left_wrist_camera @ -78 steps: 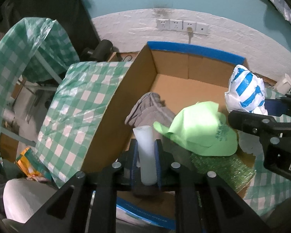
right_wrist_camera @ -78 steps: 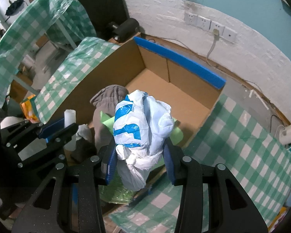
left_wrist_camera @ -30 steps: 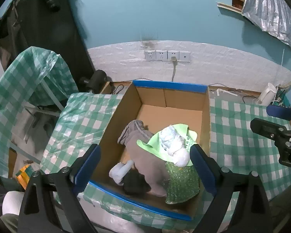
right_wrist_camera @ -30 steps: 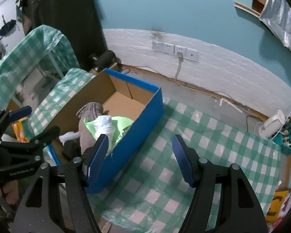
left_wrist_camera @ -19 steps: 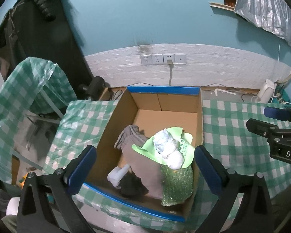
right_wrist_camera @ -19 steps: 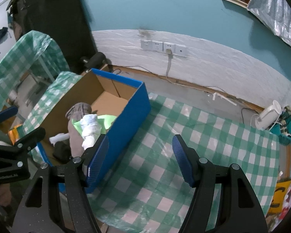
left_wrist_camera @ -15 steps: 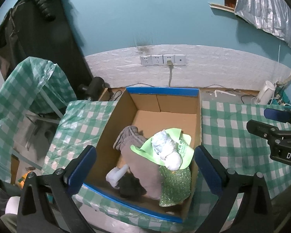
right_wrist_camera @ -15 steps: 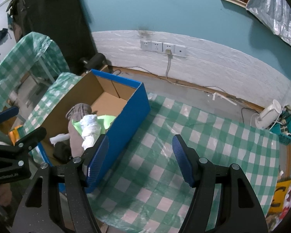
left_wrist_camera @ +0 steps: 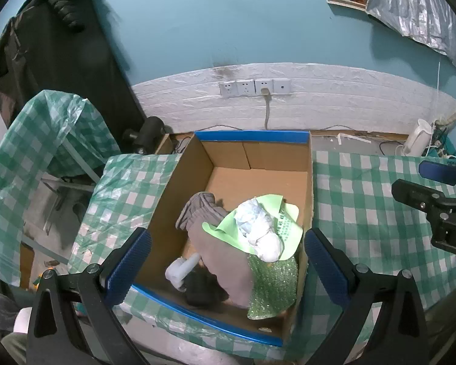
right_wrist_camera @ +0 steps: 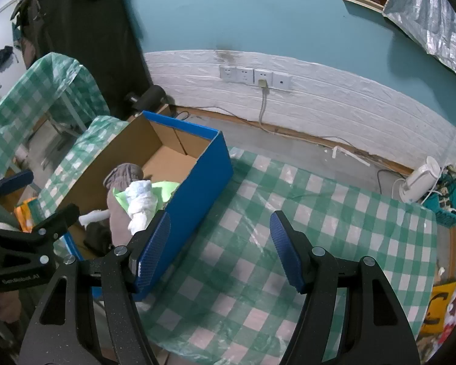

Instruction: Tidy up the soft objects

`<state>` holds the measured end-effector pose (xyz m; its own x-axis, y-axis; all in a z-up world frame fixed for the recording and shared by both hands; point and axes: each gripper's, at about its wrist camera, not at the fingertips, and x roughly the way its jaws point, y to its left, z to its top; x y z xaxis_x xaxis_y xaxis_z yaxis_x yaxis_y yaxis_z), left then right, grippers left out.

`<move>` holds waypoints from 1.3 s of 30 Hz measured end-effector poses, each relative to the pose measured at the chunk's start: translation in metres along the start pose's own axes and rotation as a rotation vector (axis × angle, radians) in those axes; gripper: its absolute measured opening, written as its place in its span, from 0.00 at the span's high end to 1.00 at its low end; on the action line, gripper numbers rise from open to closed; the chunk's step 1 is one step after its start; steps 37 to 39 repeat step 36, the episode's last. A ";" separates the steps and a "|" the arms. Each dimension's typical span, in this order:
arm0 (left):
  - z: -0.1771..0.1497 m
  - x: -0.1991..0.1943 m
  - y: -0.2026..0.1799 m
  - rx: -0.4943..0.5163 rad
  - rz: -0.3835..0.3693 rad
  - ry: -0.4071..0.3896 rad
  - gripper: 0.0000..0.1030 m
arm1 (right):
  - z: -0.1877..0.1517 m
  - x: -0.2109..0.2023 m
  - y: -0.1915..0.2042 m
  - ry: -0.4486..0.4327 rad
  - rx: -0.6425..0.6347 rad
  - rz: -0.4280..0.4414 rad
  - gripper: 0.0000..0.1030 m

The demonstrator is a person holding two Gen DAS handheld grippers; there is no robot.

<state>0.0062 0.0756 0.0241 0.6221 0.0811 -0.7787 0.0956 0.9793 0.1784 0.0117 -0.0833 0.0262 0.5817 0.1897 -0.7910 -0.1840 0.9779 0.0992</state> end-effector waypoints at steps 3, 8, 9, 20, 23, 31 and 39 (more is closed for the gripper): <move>0.000 0.000 0.000 0.000 0.000 0.001 0.02 | 0.000 0.000 -0.001 0.000 -0.001 0.001 0.34; 0.000 0.000 -0.001 0.000 -0.002 0.000 0.02 | 0.000 0.000 -0.001 0.002 -0.001 0.000 0.34; 0.000 0.000 -0.002 0.002 -0.003 0.000 0.02 | 0.000 0.000 -0.001 0.002 -0.001 0.001 0.34; -0.001 0.002 -0.004 0.009 0.000 0.005 0.02 | 0.000 0.002 -0.003 0.006 0.000 0.000 0.34; -0.001 0.002 -0.003 0.008 -0.001 0.006 0.02 | 0.000 0.002 -0.004 0.008 0.000 -0.001 0.34; -0.001 0.003 -0.004 0.011 -0.001 0.004 0.02 | -0.001 0.004 -0.006 0.010 0.002 -0.001 0.34; -0.002 0.004 -0.003 0.009 -0.002 0.006 0.02 | -0.001 0.004 -0.006 0.010 0.003 0.000 0.34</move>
